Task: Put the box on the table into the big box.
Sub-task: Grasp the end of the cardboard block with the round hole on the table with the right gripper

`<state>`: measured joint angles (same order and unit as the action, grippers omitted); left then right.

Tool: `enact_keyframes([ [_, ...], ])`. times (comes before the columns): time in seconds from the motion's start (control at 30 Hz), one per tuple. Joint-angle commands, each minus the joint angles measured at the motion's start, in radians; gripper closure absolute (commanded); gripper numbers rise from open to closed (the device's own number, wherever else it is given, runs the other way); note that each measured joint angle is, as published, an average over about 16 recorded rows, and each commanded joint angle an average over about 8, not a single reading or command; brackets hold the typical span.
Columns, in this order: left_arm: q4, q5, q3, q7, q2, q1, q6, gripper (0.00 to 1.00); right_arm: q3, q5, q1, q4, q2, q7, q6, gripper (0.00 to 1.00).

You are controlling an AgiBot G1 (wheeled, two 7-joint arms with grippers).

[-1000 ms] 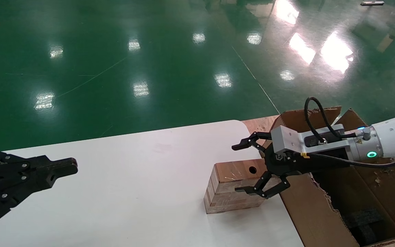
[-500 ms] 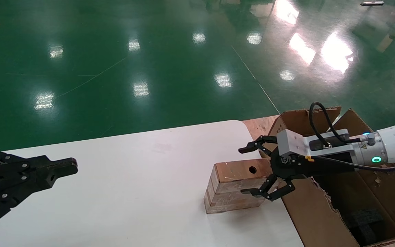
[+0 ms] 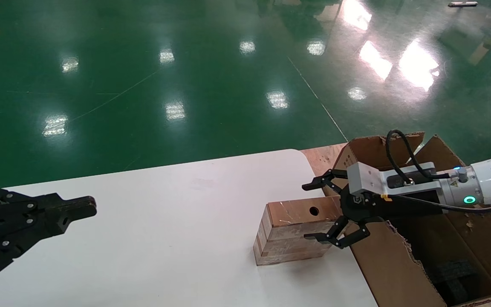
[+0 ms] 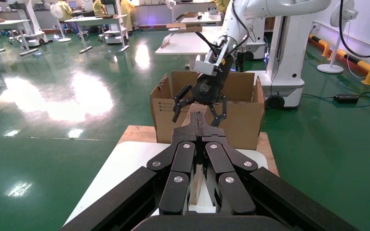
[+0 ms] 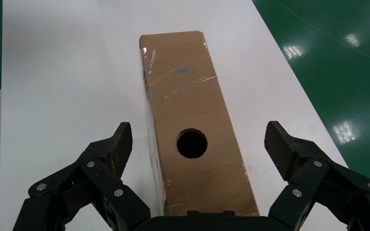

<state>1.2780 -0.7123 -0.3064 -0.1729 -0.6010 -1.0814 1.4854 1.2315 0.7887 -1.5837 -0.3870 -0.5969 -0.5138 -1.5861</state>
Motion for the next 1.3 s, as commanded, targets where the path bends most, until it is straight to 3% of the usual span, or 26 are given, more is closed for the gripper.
enact_keyframes([
  [0.03,0.000,0.000,0.000,0.000,0.000,0.000,0.000,0.07,0.006,-0.003,-0.001,0.006,-0.002,-0.004,0.000,0.00],
  [0.07,0.000,0.000,0.000,0.000,0.000,0.000,0.000,0.00,0.007,-0.004,-0.002,0.007,-0.002,-0.004,0.000,0.00],
  [0.13,0.000,0.000,0.000,0.000,0.000,0.000,0.000,0.00,0.010,-0.006,-0.003,0.010,-0.003,-0.005,0.000,0.00],
  [0.17,0.000,0.000,0.000,0.000,0.000,0.000,0.000,0.00,0.010,-0.006,-0.003,0.009,-0.003,-0.005,0.000,0.07],
  [0.4,0.000,0.000,0.000,0.000,0.000,0.000,0.000,0.00,0.007,-0.005,-0.003,0.006,-0.002,-0.004,0.000,0.94],
  [0.43,0.000,0.000,0.000,0.000,0.000,0.000,0.000,0.00,0.006,-0.005,-0.003,0.005,-0.002,-0.003,0.000,1.00],
  [1.3,0.000,0.000,0.000,0.000,0.000,0.000,0.000,0.00,0.002,-0.004,0.000,-0.005,0.000,0.000,0.004,1.00],
])
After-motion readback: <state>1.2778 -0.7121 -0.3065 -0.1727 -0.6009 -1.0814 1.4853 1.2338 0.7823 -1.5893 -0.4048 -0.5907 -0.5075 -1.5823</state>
